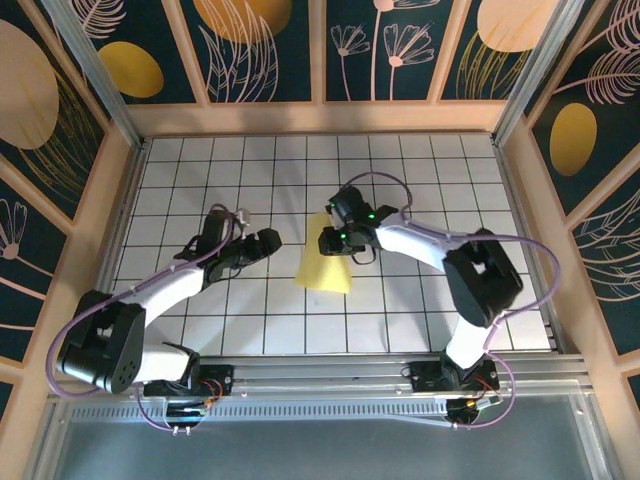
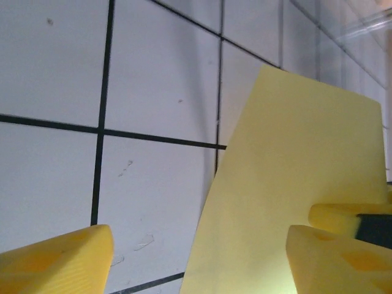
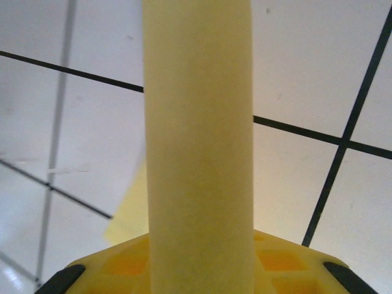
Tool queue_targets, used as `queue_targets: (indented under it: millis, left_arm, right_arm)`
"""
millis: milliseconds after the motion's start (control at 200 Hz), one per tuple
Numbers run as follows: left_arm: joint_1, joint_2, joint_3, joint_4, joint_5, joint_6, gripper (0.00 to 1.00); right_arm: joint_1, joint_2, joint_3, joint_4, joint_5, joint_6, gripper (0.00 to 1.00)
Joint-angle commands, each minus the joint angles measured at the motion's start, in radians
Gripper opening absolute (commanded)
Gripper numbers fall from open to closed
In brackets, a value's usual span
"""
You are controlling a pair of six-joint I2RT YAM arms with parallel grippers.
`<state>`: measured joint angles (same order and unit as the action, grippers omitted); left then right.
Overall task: Fold a paper plane with a square sheet of paper (fold left side to right side)
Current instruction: Pick up the square sheet of paper from the center of the table, then place a square sheet of paper at the center of the table.
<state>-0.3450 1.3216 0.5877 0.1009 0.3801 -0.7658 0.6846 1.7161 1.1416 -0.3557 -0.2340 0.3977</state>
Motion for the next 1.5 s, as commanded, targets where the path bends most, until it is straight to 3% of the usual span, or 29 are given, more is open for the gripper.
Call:
queue_targets:
  millis: [0,185,420,600,836,946,1086,1171,1361,1491]
  left_arm:
    - [0.039,-0.089,-0.047,0.170,0.187,0.036,0.89]
    - [0.041,-0.166,-0.049,0.453,0.407,-0.002,0.99]
    - [0.040,-0.139,0.041,0.542,0.561,0.013,0.99]
    - [0.029,-0.115,0.103,0.536,0.638,0.035,0.99]
    - [-0.035,-0.116,0.154,0.513,0.745,0.100,0.96]
    - [-0.068,-0.108,0.182,0.448,0.765,0.152,0.80]
    - [-0.073,-0.111,0.182,0.415,0.744,0.179,0.40]
    - [-0.072,-0.107,0.175,0.411,0.721,0.182,0.22]
    - [-0.072,-0.086,0.169,0.350,0.672,0.196,0.10]
    - [-0.072,-0.059,0.165,0.276,0.606,0.203,0.01]
  right_arm:
    - [-0.061,-0.142,-0.071,0.134,-0.203,-0.015,0.29]
    - [-0.164,-0.340,-0.157,0.244,-0.443,-0.032,0.28]
    - [-0.187,-0.496,-0.167,0.311,-0.706,-0.033,0.28]
    - [-0.163,-0.550,-0.160,0.359,-0.787,-0.019,0.28]
    - [-0.116,-0.493,-0.091,0.295,-0.774,-0.094,0.27]
    - [-0.115,-0.467,-0.063,0.269,-0.763,-0.121,0.27]
    - [-0.123,-0.458,-0.042,0.208,-0.709,-0.169,0.27]
    - [-0.131,-0.460,-0.047,0.191,-0.690,-0.176,0.27]
    - [-0.132,-0.468,-0.060,0.155,-0.623,-0.195,0.34]
    - [-0.175,-0.482,-0.083,0.149,-0.547,-0.181,0.46]
